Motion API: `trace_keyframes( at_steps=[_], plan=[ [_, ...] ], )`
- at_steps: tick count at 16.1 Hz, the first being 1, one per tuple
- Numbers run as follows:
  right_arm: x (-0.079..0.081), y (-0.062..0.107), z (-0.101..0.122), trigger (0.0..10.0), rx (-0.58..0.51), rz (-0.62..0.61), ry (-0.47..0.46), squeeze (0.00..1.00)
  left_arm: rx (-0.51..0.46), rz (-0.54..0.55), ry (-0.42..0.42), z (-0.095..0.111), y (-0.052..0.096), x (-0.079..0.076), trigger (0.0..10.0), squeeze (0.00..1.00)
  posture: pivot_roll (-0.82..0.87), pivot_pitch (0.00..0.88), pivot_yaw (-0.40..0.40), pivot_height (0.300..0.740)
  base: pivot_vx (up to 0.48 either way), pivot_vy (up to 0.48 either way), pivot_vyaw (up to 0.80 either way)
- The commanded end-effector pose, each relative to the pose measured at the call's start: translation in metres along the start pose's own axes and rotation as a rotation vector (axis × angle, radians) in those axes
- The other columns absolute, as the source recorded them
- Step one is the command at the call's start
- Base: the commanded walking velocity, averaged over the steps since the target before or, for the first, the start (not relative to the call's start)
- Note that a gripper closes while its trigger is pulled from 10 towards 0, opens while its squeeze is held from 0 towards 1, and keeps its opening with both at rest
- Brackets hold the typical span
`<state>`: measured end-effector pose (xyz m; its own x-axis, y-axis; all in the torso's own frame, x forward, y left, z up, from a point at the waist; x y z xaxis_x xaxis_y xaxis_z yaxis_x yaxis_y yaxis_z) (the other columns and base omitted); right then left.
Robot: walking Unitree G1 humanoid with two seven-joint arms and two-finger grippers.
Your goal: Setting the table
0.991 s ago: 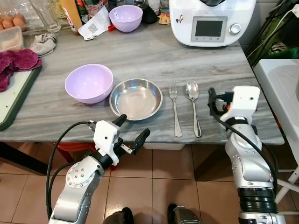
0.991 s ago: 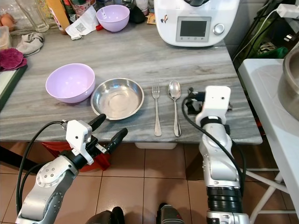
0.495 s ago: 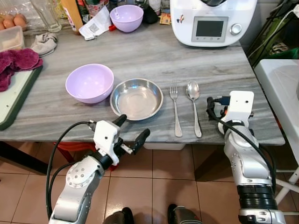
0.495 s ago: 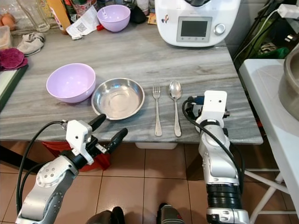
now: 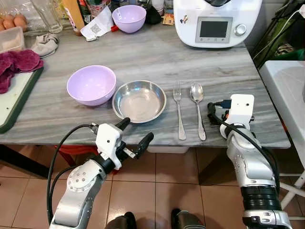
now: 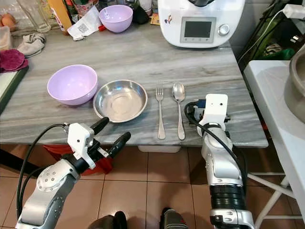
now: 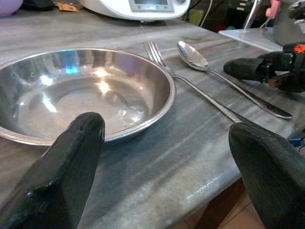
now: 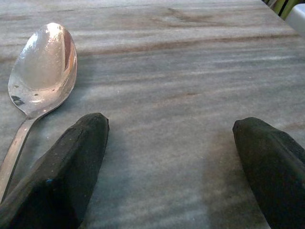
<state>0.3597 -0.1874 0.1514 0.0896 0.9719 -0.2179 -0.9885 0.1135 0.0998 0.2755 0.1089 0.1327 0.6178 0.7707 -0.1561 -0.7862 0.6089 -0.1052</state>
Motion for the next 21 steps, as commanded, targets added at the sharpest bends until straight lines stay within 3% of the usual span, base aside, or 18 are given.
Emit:
trace_keyframes(
  at_steps=[1,21],
  plan=[
    [0.001,-0.001,-0.005,10.0,0.033,0.013,0.0,0.0,-0.001,-0.012,0.002,0.001,0.003,-0.002,10.0,0.0,-0.15,0.221,0.028,0.74,0.0,0.0,0.0],
    [0.022,-0.002,-0.001,10.0,0.021,0.155,-0.02,0.0,0.001,-0.017,0.006,0.001,0.0,-0.003,10.0,0.0,-0.15,0.222,0.032,0.74,0.0,0.0,0.0]
  ],
)
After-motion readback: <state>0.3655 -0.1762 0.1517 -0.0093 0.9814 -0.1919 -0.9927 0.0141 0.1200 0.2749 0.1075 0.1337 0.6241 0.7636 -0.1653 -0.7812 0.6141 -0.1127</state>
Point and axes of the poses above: a point about 5 cm out from each wrist's last joint towards the gripper, its own y axis pointing back from the gripper into the wrist, its own z axis along the axis of the wrist's last joint, x = y × z, the point moved 2 cm from there along -y, pointing out of the wrist towards the gripper, and after that the axes turned 10 degrees about y, right-handed, at the moved point
